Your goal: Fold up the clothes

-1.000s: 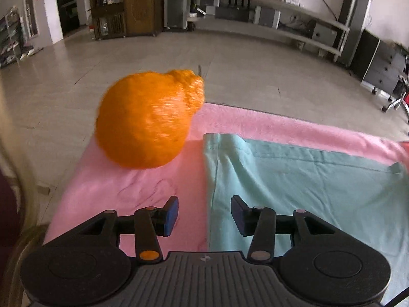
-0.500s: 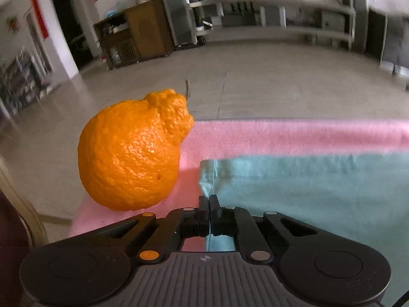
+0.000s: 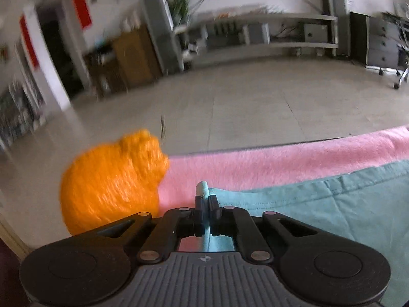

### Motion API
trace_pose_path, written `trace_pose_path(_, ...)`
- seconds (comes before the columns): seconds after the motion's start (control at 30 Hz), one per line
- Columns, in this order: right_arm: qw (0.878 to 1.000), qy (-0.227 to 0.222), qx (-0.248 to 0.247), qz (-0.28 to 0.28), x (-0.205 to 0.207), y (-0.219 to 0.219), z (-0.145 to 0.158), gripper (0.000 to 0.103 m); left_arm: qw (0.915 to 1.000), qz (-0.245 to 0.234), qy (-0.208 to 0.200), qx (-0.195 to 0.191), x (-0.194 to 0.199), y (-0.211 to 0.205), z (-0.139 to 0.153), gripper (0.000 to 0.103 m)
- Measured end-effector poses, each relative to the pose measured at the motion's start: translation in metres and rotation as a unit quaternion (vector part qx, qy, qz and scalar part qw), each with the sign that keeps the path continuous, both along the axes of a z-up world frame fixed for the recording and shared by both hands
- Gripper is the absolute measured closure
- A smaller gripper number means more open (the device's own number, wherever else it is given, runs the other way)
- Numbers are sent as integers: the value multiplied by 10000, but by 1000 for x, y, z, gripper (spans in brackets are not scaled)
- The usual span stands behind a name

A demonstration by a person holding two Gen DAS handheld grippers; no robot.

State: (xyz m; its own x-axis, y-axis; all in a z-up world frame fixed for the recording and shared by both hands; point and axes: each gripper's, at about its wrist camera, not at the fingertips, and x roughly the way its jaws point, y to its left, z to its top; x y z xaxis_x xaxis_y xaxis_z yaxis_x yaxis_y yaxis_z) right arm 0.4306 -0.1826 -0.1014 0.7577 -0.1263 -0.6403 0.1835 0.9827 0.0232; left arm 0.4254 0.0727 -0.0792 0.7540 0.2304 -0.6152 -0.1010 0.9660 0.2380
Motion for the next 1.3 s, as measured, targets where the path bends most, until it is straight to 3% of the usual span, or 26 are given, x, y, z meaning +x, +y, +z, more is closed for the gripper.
trace_pose_path(0.17, 9989, -381, 249, 94, -23, -6, 37, 101, 9996, -15, -284, 61, -27, -4, 24, 98)
trace_pose_path(0.47, 9950, -611, 785, 127, -78, -34, 88, 101, 9968, -40, -779, 151, -79, -10, 66, 98)
trace_pose_path(0.7, 9887, -733, 1293, 204, -155, -69, 138, 101, 9968, -29, -724, -324, -180, -2, 84, 98)
trace_pose_path(0.83, 9860, -682, 1496, 268, -217, -89, 152, 101, 9958, -23, -692, -594, -238, 2, 94, 98)
trace_pose_path(0.97, 9816, -553, 1821, 166, -282, -110, 143, 101, 9945, -13, -587, -867, -295, 8, 100, 97)
trace_pose_path(1.07, 9781, -251, 2067, 23, -327, -125, 115, 100, 9935, 37, 313, -1096, -325, 18, 61, 87)
trace_pose_path(1.13, 9731, 164, 2298, -9, -344, -135, 86, 97, 9879, 173, 656, -1395, -344, 30, 44, 87)
trace_pose_path(1.2, 9627, 419, 2664, -225, -353, -154, 58, 91, 9792, 352, 569, -1915, -358, 46, 44, 86)
trace_pose_path(1.3, 9293, 679, 3598, -482, -354, -177, 38, 86, 9761, 344, 179, -2139, -371, 49, 52, 74)
